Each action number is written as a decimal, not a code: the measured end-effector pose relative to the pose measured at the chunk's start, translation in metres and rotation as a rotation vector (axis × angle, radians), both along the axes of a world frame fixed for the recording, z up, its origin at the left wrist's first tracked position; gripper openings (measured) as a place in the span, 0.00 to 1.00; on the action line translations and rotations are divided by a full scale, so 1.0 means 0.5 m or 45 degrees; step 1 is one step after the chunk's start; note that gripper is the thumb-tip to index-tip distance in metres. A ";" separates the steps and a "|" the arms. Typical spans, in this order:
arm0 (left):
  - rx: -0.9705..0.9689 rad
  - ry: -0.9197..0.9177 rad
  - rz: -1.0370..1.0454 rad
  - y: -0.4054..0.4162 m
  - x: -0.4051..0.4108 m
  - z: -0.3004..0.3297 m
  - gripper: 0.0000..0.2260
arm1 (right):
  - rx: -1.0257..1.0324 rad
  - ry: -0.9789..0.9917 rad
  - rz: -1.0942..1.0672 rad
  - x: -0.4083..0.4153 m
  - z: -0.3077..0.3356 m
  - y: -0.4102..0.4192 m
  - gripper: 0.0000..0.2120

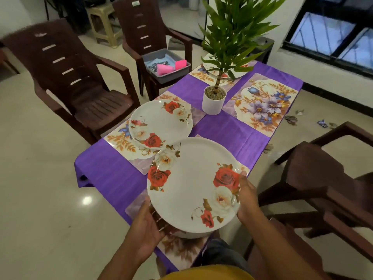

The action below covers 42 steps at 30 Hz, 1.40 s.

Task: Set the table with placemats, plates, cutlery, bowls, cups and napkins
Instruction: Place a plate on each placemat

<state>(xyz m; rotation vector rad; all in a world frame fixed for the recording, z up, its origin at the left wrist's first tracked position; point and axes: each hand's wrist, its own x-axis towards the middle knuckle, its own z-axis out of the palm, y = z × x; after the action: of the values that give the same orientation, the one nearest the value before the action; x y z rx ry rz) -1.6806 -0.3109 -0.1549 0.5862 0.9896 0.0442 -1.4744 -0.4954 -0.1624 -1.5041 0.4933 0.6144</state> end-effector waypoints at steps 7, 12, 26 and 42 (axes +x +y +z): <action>0.344 0.168 0.054 -0.029 0.088 -0.008 0.18 | -0.011 0.092 0.442 0.194 -0.015 -0.018 0.25; 0.559 0.350 0.223 -0.059 0.152 -0.002 0.12 | -0.039 0.071 0.710 0.287 -0.023 -0.007 0.25; 0.555 0.331 0.406 -0.100 0.211 0.008 0.13 | 0.236 0.111 0.711 0.375 0.009 -0.006 0.38; 0.539 0.252 0.113 -0.125 0.365 0.022 0.11 | 0.172 -0.110 0.600 0.589 -0.005 -0.066 0.23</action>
<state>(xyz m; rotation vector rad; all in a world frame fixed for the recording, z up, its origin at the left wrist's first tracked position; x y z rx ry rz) -1.4982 -0.3737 -0.1438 0.9465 1.2089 0.2843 -1.1797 -0.5283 -0.1648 -1.5169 0.0222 0.9235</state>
